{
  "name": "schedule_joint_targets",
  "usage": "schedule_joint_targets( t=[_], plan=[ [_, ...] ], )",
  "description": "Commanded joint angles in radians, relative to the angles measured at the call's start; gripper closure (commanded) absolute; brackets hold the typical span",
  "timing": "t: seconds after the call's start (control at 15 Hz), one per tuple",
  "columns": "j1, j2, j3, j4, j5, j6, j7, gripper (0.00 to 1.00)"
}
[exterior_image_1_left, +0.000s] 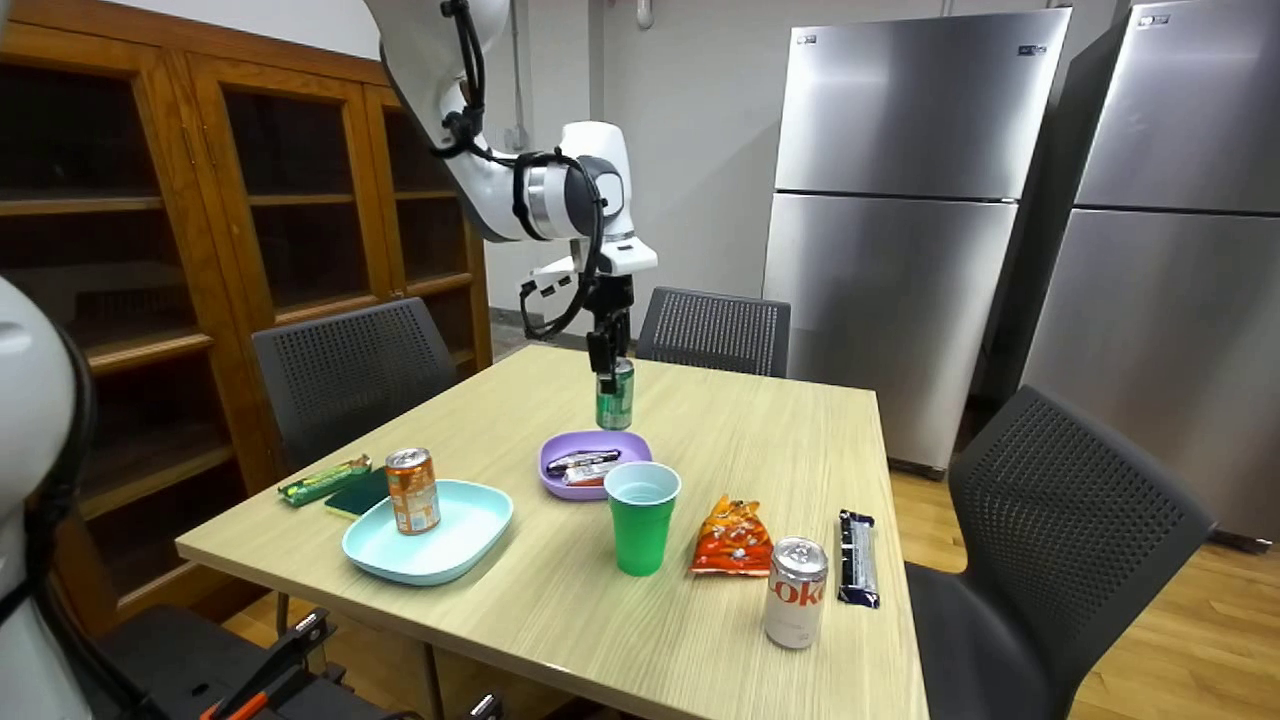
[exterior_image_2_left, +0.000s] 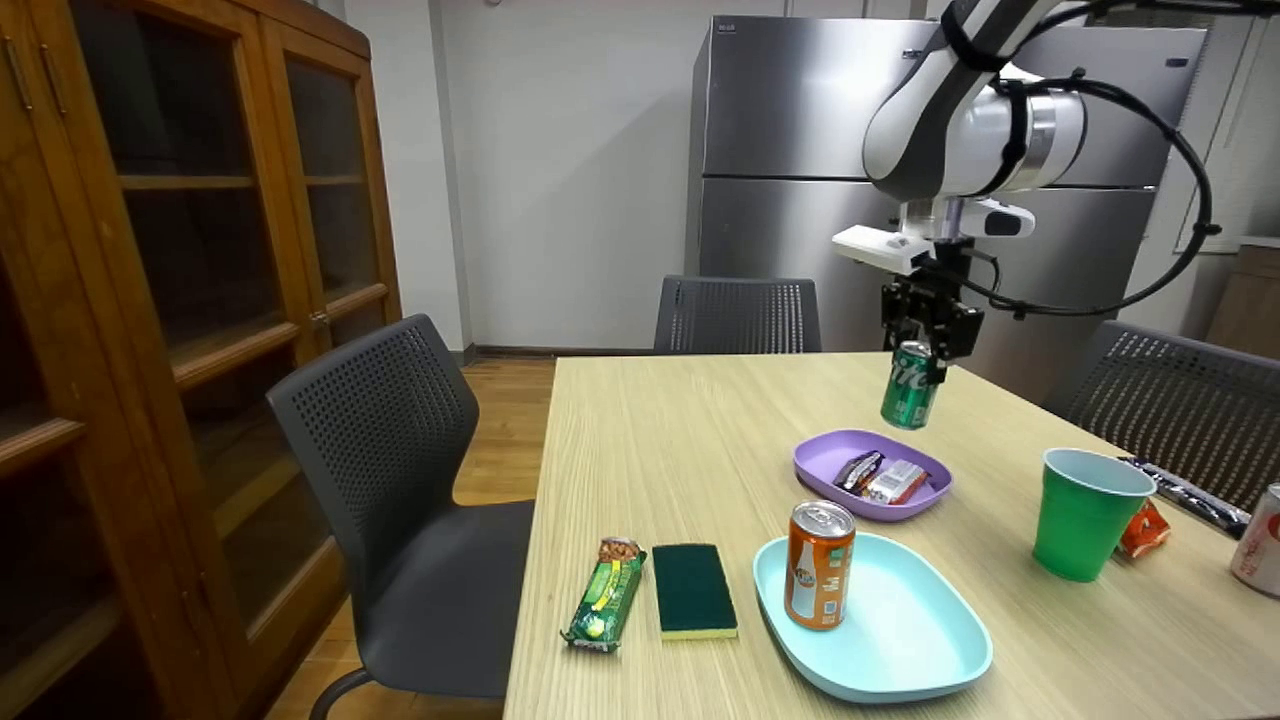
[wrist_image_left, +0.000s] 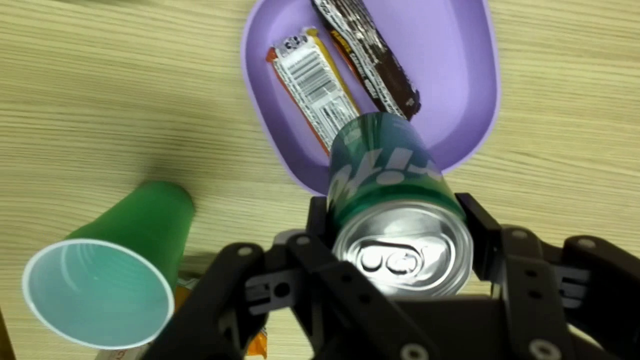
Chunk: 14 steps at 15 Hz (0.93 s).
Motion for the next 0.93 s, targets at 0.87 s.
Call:
schedule_joint_targets(
  t=[0.87],
  plan=[
    [0.027,-0.290,0.106,-0.390,-0.134,0.029,0.045,0.61]
  ],
)
